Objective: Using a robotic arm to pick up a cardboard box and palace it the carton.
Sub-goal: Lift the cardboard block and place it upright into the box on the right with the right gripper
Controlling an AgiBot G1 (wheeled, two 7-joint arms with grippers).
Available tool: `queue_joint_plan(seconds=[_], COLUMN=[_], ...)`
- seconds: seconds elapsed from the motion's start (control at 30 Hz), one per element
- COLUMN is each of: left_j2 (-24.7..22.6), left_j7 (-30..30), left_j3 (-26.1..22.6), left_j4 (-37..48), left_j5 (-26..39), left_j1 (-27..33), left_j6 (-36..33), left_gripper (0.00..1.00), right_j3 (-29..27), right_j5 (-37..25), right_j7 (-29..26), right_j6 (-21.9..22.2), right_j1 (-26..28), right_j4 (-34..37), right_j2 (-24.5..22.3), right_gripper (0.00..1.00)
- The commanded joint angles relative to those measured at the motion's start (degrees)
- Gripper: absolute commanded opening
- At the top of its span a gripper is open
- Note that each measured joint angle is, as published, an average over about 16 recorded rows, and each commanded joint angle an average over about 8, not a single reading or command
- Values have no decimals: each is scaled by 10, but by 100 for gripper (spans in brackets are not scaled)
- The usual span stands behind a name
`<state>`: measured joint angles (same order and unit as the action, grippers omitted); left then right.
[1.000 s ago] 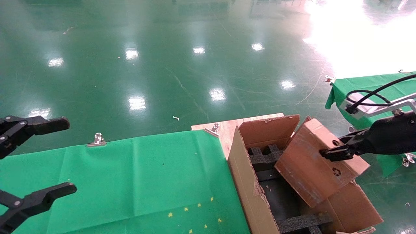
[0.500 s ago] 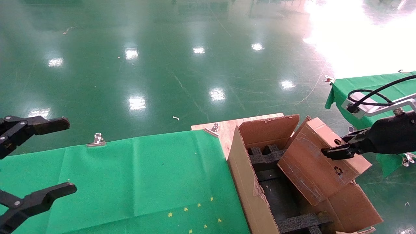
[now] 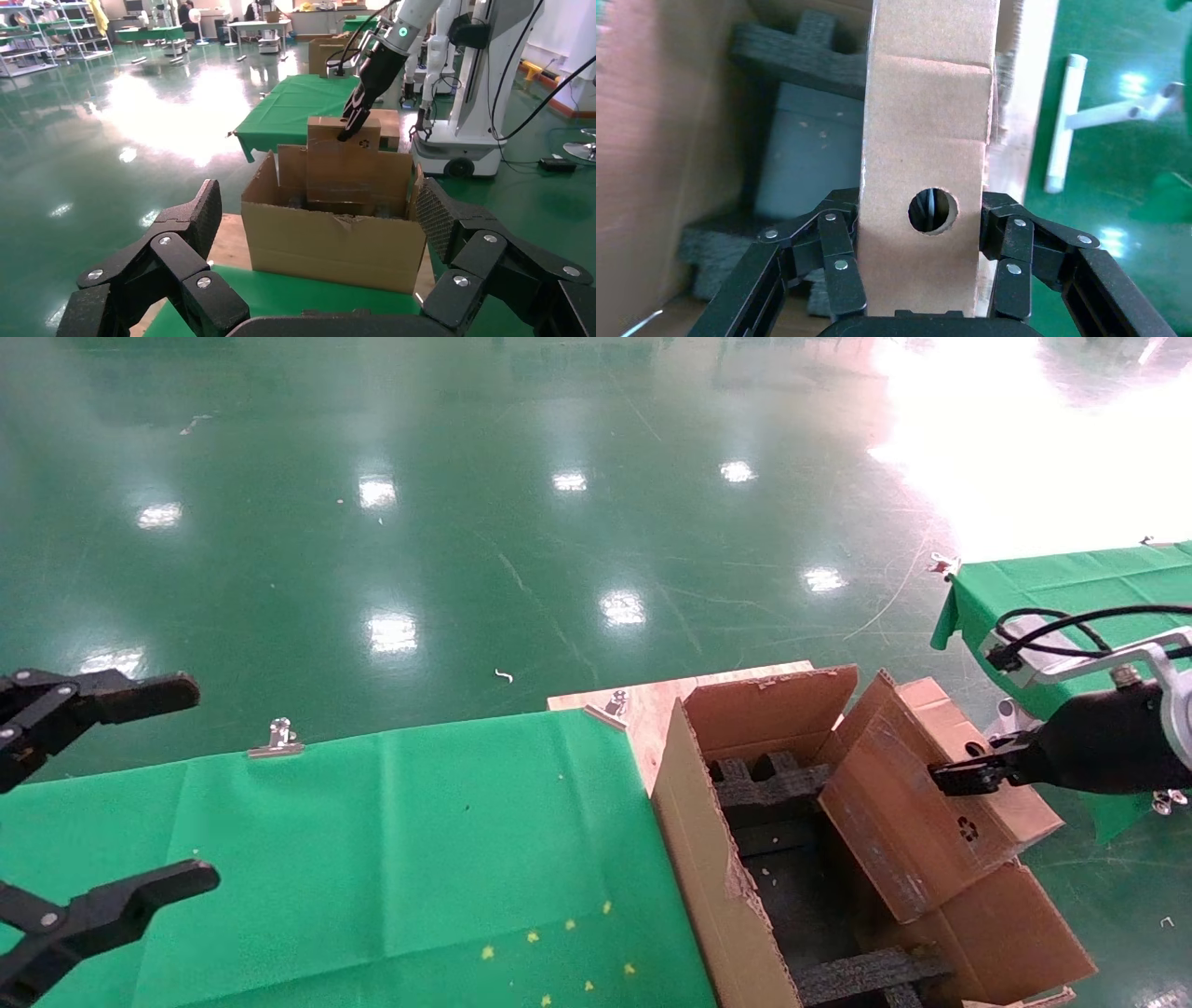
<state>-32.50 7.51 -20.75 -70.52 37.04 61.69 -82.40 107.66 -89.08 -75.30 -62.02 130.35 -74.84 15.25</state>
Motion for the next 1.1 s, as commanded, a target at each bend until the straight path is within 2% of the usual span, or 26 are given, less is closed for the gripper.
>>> queue_joint_plan(seconds=[0.03,0.73,1.1], left_j2=[0,0,0], left_j7=[0,0,0], left_j3=[0,0,0], left_j4=[0,0,0], left_j5=[0,0,0], left_j1=[0,0,0], left_j6=[0,0,0], left_gripper=[100,100,100], right_j3=[5,40,56], right_j5=[-26,-101,-121], right_j7=[-32,-209,-266], right_j6=[9,43,71], right_j1=[-1,-57,-95], right_j4=[-22,-26,-24], right_j2=[-4,40,59], right_gripper=[0,0,0])
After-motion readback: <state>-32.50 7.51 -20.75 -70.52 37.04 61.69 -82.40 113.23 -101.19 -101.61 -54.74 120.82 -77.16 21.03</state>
